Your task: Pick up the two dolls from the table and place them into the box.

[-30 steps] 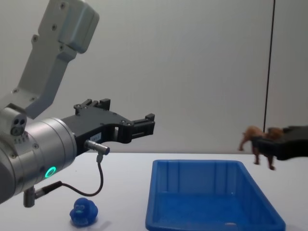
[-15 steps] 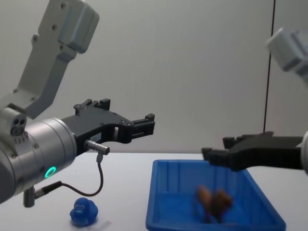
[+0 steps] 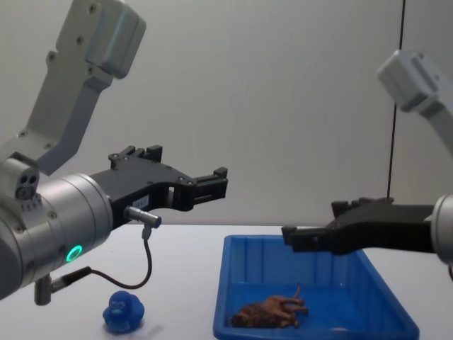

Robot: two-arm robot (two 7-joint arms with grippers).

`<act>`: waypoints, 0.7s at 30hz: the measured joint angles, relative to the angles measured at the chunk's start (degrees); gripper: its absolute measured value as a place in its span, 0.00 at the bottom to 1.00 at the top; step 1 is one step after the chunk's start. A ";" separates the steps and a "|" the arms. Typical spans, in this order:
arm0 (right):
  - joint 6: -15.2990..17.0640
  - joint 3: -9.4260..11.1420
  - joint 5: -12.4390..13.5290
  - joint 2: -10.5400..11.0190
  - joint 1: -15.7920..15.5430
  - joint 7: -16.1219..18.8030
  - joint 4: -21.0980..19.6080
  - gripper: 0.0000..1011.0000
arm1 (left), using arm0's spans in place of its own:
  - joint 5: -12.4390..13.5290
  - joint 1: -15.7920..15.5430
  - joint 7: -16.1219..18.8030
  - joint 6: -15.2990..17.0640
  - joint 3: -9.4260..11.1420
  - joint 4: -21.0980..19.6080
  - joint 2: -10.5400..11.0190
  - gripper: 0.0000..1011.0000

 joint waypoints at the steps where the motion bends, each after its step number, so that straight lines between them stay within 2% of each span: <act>1: -0.23 0.10 0.17 0.10 -0.07 -0.13 -0.12 0.99 | 0.00 0.00 0.00 0.00 0.00 0.00 0.00 0.99; 11: -4.49 2.91 4.36 3.46 -2.57 -2.12 -2.51 0.99 | 0.00 0.00 0.00 0.00 0.00 0.00 0.00 0.99; 21: -7.04 5.48 7.97 6.71 -5.18 -3.29 -4.60 0.99 | 0.04 0.05 0.00 0.03 -0.05 -0.02 0.01 0.99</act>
